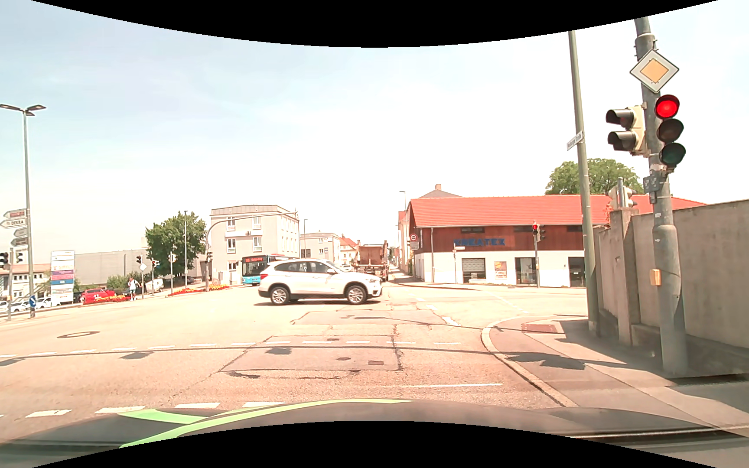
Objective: Follow the waypoints while adhering to traffic rules and regulations
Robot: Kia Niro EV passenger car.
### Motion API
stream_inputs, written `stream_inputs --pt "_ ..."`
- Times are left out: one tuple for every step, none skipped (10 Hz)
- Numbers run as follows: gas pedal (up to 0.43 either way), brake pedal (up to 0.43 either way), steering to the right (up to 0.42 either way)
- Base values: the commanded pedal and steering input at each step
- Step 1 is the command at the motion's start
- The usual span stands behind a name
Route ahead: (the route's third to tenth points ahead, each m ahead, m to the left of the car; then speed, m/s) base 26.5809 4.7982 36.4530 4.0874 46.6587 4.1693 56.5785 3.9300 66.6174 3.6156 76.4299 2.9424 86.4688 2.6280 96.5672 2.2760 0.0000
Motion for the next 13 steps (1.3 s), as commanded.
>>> stream_inputs --pt "0.000 0.250 0.003" --pt "0.000 0.250 0.003" --pt "0.000 0.250 0.003" --pt "0.000 0.250 0.003" --pt "0.000 0.250 0.003" --pt "0.000 0.244 0.003" --pt "0.000 0.250 0.003" --pt "0.000 0.250 0.003" --pt "0.000 0.250 0.003" --pt "0.000 0.250 0.003" --pt "0.000 0.250 0.003" --pt "0.000 0.250 0.003" --pt "0.000 0.250 0.003"
